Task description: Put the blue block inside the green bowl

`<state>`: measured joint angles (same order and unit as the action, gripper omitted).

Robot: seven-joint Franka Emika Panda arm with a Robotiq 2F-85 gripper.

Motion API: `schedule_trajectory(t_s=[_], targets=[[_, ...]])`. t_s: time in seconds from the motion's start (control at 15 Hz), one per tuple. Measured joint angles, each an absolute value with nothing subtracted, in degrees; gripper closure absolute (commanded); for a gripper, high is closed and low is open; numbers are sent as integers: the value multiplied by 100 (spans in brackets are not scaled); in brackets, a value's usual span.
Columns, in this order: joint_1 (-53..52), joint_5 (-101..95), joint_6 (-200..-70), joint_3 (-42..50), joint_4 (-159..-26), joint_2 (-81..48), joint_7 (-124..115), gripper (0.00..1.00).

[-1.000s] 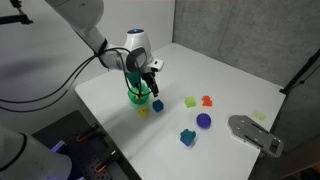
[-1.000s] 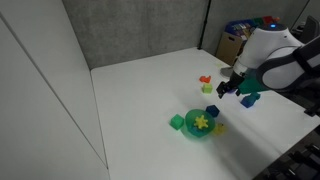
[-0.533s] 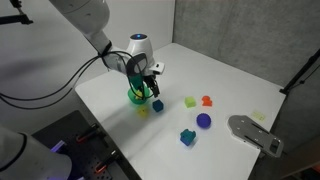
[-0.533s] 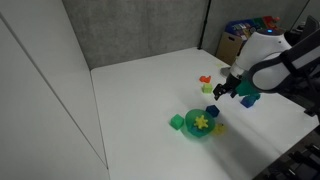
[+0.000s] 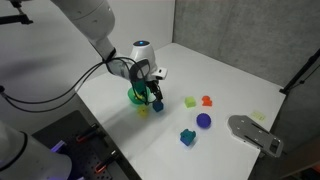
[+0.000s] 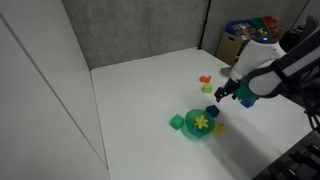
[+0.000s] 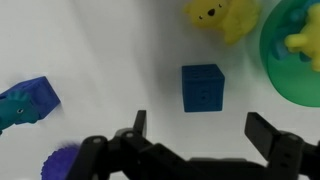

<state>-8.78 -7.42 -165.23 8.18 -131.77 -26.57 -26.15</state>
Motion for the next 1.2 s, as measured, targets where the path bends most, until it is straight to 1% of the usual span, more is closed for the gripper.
schedule_trajectory(t_s=[0.4,1.0,1.07,1.13,1.2], targets=[[-876,-535,-17008,837,-12822,-3396,-2258,0],[-897,-92,-17223,674,-12116,-4312,-1915,0],[-906,-91,-17235,675,-12054,-4387,-1914,25],[-914,-91,-17256,684,-12002,-4452,-1912,27],[-933,-91,-17299,708,-11964,-4513,-1908,34]])
